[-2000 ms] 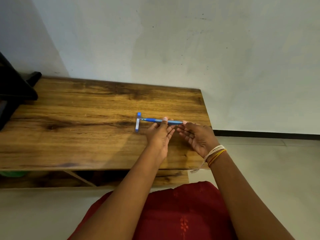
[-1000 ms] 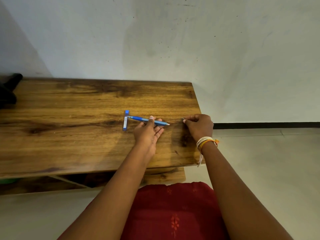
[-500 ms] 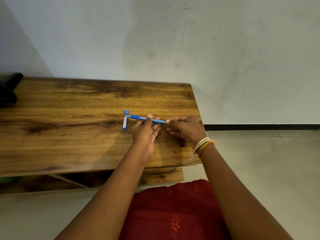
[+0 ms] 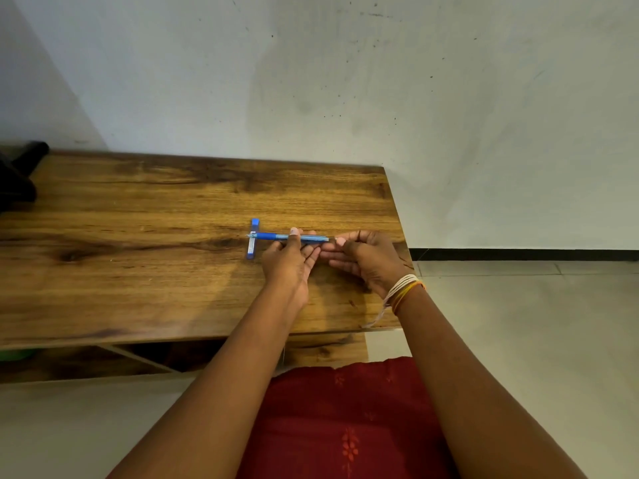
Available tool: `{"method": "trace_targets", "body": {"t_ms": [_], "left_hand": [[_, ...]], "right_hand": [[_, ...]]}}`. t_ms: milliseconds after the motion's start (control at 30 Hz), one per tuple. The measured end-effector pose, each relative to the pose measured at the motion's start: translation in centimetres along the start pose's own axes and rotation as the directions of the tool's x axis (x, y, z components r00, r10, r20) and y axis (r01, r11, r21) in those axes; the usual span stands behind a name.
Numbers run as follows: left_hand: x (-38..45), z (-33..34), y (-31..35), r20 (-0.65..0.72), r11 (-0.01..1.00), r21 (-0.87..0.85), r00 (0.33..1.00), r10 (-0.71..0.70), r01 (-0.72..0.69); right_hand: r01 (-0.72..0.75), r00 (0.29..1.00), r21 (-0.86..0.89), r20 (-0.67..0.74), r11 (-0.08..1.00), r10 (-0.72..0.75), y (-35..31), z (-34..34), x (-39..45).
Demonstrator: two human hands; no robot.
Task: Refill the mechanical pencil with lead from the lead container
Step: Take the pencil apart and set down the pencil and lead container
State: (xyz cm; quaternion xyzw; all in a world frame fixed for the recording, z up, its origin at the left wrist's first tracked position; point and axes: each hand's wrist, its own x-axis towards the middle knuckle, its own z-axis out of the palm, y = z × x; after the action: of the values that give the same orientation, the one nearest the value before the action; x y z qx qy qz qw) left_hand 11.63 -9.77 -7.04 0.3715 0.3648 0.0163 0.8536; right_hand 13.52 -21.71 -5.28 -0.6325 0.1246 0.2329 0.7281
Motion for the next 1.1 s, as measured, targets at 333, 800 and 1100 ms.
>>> {"method": "trace_targets", "body": {"t_ms": [333, 800, 1100], "left_hand": [[-0.2, -0.1, -0.2, 0.067, 0.995, 0.080, 0.996, -0.058, 0.052], [-0.4, -0.7, 0.0, 0.065, 0.978, 0.195, 0.994, -0.093, 0.079], [-0.4, -0.8, 0.0, 0.074, 0.974, 0.210, 0.992, -0.098, 0.080]], "right_hand": [[0.115, 0.760, -0.694, -0.399, 0.710, -0.513, 0.0, -4.7, 0.9], [-0.010, 0.785, -0.641, -0.481, 0.768, -0.391, 0.6, -4.9, 1.1], [-0.001, 0.729, -0.605, -0.545, 0.796, -0.414, -0.3, -3.6, 0.3]]}}
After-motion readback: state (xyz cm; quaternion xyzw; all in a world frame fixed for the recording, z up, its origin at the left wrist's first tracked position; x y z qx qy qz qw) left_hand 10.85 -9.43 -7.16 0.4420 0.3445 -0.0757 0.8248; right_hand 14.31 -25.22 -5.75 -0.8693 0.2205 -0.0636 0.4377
